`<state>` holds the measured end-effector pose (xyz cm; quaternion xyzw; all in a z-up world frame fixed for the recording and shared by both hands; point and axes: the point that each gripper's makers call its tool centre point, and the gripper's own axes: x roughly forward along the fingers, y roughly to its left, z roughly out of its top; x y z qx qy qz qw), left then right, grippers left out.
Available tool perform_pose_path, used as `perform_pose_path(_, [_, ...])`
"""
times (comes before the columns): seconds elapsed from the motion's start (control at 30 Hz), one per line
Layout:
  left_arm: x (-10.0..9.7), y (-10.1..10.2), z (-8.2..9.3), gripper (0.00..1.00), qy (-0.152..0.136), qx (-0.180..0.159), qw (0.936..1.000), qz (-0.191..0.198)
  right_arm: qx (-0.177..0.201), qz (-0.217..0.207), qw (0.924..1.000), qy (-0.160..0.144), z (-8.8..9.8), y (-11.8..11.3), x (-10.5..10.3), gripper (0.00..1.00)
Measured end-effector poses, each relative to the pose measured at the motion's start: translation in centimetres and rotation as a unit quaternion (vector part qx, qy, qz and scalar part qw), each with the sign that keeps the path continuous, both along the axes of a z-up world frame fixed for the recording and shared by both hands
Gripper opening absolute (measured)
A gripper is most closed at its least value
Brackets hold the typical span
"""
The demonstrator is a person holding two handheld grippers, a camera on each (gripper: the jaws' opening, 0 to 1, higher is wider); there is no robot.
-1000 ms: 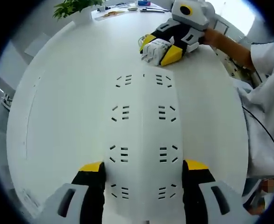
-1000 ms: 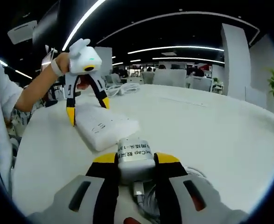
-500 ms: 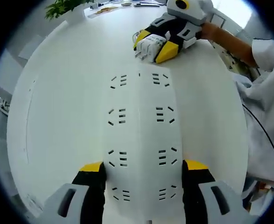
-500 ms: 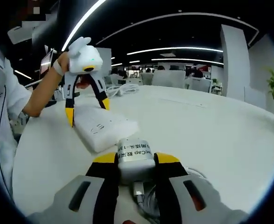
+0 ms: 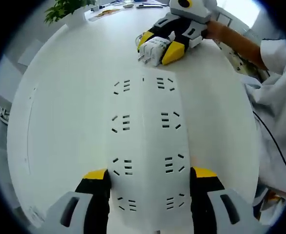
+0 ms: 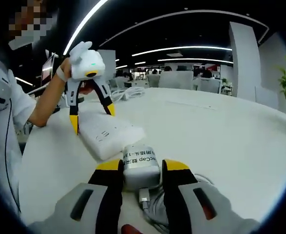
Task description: Straighten the power strip on the desk, plug the charger into it
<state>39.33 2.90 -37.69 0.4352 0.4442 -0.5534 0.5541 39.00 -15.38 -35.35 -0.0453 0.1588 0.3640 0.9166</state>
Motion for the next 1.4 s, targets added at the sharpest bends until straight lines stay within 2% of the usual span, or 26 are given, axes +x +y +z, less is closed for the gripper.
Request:
perform_pose_path(0.23, [0.0, 0.0, 0.0, 0.67, 0.000, 0.000, 1.0000, 0.001, -0.007, 0.009, 0.9999, -0.002, -0.3, -0.1, -0.4, 0.27])
perform_pose_path(0.43, [0.1, 0.1, 0.0, 0.67, -0.001, -0.003, 1.0000, -0.001, -0.015, 0.003, 0.9998, -0.011, 0.0, 0.0, -0.2, 0.26])
perform_pose_path(0.5, [0.1, 0.1, 0.0, 0.67, -0.001, -0.003, 1.0000, -0.001, -0.013, -0.010, 0.9998, 0.015, 0.4, -0.1, -0.2, 0.26])
perform_pose_path(0.6, [0.1, 0.1, 0.0, 0.67, -0.001, -0.003, 1.0000, -0.001, -0.047, -0.019, 0.9970, 0.058, 1.8, 0.3, -0.8, 0.25])
perform_pose_path(0.67, [0.1, 0.2, 0.0, 0.67, -0.001, -0.003, 1.0000, -0.001, -0.039, -0.026, 0.9942, 0.097, 3.0, 1.1, -1.2, 0.25])
perform_pose_path(0.73, [0.1, 0.2, 0.0, 0.67, -0.001, -0.003, 1.0000, -0.001, -0.045, -0.023, 0.9929, 0.107, 5.3, 2.8, -1.7, 0.25])
perform_pose_path(0.83, [0.1, 0.2, 0.0, 0.67, -0.001, -0.004, 1.0000, -0.001, -0.072, -0.015, 0.9903, 0.118, 7.2, 5.1, -2.4, 0.25])
perform_pose_path(0.9, [0.0, 0.2, 0.0, 0.67, -0.001, -0.004, 1.0000, -0.001, -0.089, -0.015, 0.9865, 0.136, 7.7, 6.2, -2.7, 0.25])
perform_pose_path(0.97, [0.0, 0.2, 0.0, 0.67, -0.001, -0.005, 1.0000, -0.001, -0.099, -0.029, 0.9760, 0.191, 6.8, 6.7, -3.5, 0.25])
perform_pose_path(1.0, [-0.1, 0.2, 0.0, 0.67, -0.001, -0.006, 1.0000, -0.001, -0.104, -0.026, 0.9726, 0.207, 6.4, 6.9, -3.8, 0.25])
perform_pose_path(1.07, [-0.1, 0.1, 0.0, 0.67, -0.001, -0.007, 1.0000, -0.001, -0.111, -0.045, 0.9606, 0.251, 5.2, 6.5, -4.0, 0.25])
perform_pose_path(1.13, [-0.1, 0.1, 0.0, 0.67, -0.001, -0.006, 1.0000, -0.002, -0.108, -0.069, 0.9570, 0.260, 4.7, 6.2, -3.3, 0.25])
perform_pose_path(1.4, [-0.1, 0.0, 0.0, 0.67, -0.002, -0.006, 1.0000, -0.002, -0.112, -0.095, 0.9424, 0.301, 2.9, 5.8, -3.0, 0.25])
